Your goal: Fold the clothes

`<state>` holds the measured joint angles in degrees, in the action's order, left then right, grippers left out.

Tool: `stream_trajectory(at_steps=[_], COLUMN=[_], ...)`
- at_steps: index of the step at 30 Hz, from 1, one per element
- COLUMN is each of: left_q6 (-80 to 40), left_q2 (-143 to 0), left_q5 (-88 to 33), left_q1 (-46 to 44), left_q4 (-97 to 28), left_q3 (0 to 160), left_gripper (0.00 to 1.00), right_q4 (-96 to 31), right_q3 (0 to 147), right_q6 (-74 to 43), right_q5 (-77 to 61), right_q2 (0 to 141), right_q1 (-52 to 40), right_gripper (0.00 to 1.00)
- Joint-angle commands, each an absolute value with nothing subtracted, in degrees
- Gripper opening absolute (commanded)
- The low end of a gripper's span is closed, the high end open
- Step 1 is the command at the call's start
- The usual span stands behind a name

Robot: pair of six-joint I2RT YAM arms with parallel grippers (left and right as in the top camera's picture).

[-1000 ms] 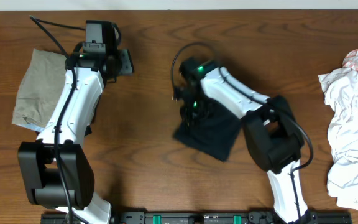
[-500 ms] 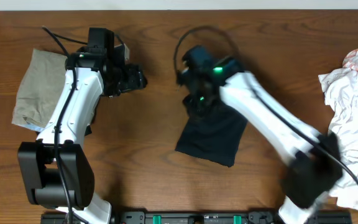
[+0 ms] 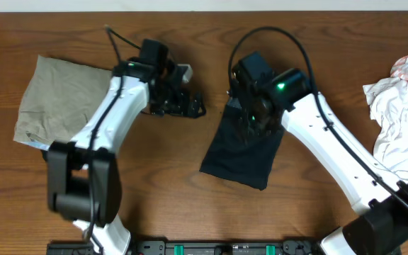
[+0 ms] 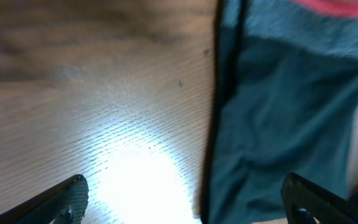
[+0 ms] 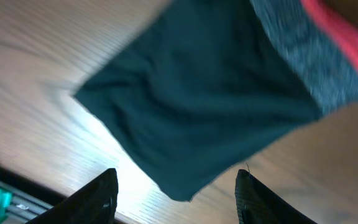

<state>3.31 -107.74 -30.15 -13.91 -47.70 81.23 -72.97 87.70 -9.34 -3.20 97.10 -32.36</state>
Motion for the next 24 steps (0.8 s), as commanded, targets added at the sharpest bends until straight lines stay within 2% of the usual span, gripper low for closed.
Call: stream_trajectory(at_steps=[1, 11, 19, 24], left_q6=[5.6, 5.3, 5.4, 6.7], left_q2=[-112.2, -120.3, -120.6, -120.6], left_q5=[-30.9, -32.4, -32.7, -37.4], left_q1=[-14.4, -17.3, -20.8, -22.2], left_q4=[-48.6, -50.8, -52.5, -52.4], left_q3=[80.8, 80.8, 80.8, 80.8], left_gripper=[0.99, 0.99, 0.98, 0.98], right_q4=[-72.6, -67.1, -58.3, -53.2], right_q3=[83.1, 72.6, 64.8, 60.5], right_q6=[-15.7, -15.7, -15.6, -15.6], right_q5=[1.7, 1.0, -2.0, -1.9], right_q2=[97.8, 97.8, 97.8, 97.8], right_q1=[-30.9, -27.6, -27.6, -27.6], right_gripper=[0.58, 0.59, 0.61, 0.61])
